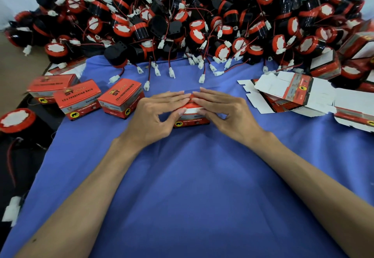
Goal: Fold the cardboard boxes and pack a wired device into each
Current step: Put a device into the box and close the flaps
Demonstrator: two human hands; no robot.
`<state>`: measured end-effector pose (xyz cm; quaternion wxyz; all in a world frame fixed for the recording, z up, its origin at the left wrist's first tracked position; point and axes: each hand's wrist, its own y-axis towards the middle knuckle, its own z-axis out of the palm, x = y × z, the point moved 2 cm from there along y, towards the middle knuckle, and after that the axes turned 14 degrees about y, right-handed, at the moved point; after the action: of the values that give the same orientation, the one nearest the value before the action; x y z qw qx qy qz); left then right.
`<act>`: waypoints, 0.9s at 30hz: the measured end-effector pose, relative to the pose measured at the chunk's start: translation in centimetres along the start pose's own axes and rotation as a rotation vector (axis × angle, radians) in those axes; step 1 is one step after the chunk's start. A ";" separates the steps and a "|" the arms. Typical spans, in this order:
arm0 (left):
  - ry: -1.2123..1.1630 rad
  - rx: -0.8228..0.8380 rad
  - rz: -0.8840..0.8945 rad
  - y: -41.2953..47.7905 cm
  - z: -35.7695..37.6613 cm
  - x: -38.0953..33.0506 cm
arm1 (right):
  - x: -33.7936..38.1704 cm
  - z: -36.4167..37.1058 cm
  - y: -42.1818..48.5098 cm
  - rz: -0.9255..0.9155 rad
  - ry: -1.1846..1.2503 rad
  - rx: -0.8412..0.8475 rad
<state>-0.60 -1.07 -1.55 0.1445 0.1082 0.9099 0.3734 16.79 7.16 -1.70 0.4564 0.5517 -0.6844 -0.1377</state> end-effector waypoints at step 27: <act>0.016 0.196 0.008 0.1 1.1 0.5 | -0.1 0.3 -0.1 0.018 0.012 -0.024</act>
<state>-0.71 -0.10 -2.28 0.1246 0.1226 0.9427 0.2840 16.62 7.09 -1.99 0.4683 0.5409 -0.6848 -0.1383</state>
